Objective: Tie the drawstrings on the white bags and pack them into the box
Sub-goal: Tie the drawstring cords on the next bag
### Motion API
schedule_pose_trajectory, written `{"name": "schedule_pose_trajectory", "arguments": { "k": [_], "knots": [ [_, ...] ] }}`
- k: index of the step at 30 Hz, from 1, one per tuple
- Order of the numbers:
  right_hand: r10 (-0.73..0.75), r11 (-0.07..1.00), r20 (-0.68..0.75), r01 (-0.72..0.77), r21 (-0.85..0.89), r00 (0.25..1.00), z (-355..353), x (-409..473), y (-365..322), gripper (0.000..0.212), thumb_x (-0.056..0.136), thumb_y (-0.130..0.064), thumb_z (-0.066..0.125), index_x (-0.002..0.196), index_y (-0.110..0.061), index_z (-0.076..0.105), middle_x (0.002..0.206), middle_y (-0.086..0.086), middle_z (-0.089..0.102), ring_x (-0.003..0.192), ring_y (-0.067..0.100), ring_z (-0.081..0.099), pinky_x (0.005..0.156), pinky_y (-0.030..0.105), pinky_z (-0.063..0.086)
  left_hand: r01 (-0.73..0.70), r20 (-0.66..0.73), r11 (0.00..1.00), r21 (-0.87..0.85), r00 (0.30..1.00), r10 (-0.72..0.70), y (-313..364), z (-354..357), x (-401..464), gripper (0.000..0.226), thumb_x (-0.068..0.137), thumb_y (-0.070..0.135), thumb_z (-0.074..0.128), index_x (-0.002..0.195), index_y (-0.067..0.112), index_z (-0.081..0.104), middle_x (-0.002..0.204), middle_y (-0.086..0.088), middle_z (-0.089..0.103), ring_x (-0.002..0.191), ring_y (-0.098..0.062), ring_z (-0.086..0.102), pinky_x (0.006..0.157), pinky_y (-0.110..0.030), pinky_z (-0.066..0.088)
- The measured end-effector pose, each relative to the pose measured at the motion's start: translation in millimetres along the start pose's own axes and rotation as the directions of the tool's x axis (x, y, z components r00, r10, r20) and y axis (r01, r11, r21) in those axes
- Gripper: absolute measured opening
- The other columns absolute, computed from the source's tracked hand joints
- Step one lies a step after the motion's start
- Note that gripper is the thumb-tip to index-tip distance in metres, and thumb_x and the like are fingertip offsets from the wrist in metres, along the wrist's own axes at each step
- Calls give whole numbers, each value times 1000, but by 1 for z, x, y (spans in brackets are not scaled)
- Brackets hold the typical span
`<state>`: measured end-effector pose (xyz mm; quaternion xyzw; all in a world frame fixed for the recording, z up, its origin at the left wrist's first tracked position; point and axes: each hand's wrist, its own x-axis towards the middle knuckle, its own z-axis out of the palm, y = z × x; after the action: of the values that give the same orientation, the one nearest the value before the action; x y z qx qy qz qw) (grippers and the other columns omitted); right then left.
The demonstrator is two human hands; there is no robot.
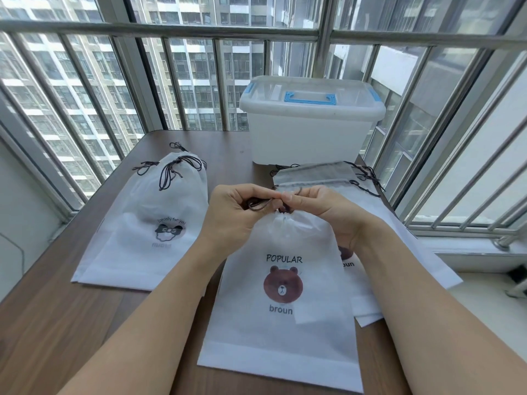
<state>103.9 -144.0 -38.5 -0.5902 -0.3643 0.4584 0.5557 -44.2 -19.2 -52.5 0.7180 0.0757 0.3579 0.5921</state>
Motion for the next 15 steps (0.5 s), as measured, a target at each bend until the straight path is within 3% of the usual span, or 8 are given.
{"name": "schedule_pose_trajectory", "arguments": {
  "k": [2,5,8,12,15],
  "knots": [
    [-65,998,-20,64,-24,998,-1,0,-2,17,86,-23,69,78,-9,67,76,-4,72,76,4,67,75,14,48,-6,4,1000,23,1000,6,-1,-1,1,16,81,-1,75,92,11,77,84,-3,78,81,-19,76,80,-26,58],
    [-149,987,-35,147,-63,988,0,3,-3,18,96,-13,63,79,-6,65,74,-2,68,74,7,62,77,13,48,13,-7,999,44,1000,-13,-1,0,1,19,80,-3,75,90,13,77,80,3,78,78,-11,74,76,-19,55],
    [-207,977,-67,203,-66,976,5,4,-2,20,99,-11,60,80,-6,65,73,-1,66,70,9,59,72,15,47,25,-37,998,63,999,-23,-4,-1,2,14,81,2,77,89,14,77,82,-1,78,78,-18,75,79,-27,58],
    [-228,968,-108,214,-131,968,7,7,1,25,100,-22,62,80,-10,71,81,13,61,82,24,48,79,36,37,30,-42,993,117,999,-26,-6,-4,2,11,82,7,78,93,11,78,84,-3,78,81,-26,75,84,-39,60],
    [-200,953,-66,179,-247,978,8,9,2,32,96,-33,62,82,-8,74,84,16,59,86,24,44,83,41,31,23,1,992,127,1000,-23,-6,-4,0,12,85,4,76,97,6,77,86,-6,78,83,-24,76,84,-40,60]
  ]
}}
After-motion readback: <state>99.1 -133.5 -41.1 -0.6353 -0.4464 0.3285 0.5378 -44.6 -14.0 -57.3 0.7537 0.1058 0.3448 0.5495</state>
